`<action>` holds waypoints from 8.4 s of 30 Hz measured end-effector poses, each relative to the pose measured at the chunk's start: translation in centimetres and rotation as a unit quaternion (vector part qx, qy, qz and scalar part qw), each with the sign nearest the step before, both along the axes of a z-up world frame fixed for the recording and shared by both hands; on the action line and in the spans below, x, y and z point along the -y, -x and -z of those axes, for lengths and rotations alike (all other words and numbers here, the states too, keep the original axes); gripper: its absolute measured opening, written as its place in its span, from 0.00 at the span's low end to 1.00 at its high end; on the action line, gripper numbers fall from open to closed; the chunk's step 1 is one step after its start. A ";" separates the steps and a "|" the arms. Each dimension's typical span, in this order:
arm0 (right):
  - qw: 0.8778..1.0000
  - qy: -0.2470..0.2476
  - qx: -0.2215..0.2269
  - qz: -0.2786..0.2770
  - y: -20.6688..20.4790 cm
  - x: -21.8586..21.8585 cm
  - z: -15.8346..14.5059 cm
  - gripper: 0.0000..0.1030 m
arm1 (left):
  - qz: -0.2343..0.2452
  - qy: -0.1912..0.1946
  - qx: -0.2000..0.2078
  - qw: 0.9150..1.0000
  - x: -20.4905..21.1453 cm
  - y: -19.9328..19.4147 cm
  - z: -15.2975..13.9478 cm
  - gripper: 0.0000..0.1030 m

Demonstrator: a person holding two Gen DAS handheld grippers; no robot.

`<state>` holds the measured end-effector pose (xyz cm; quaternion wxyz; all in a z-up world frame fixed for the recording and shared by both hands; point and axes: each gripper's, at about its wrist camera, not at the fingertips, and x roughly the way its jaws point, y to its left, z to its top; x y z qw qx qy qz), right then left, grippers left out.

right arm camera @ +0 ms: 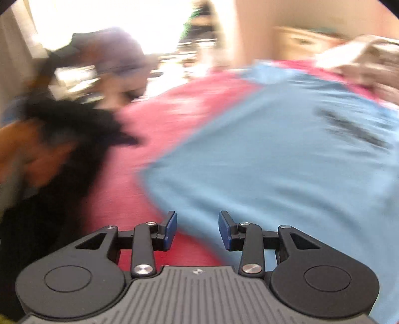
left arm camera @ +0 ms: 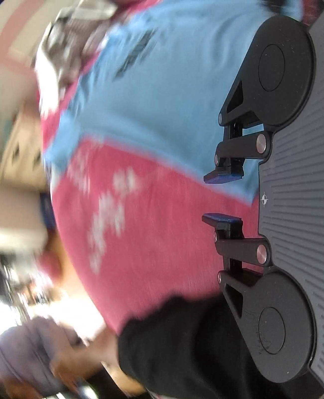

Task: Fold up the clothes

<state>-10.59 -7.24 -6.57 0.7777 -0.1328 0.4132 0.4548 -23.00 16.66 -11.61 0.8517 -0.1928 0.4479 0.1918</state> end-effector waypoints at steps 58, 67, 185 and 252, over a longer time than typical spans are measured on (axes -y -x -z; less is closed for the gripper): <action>0.991 0.090 0.011 -0.099 0.1 3.6 4.9 0.14 | 0.547 -0.217 -0.134 0.797 15.9 -7.3 4.0 0.03; 0.985 0.089 -0.026 -0.146 -0.5 4.0 3.7 0.04 | 0.642 -0.275 -0.131 0.704 16.4 -5.4 3.4 0.01; 0.862 0.341 0.280 0.250 -40.7 14.9 3.7 0.04 | 0.461 0.070 0.047 0.884 24.3 -31.9 0.9 0.35; 0.941 0.281 0.173 0.073 -25.8 19.1 0.4 0.30 | 0.473 0.060 0.049 0.878 23.6 -32.1 0.7 0.35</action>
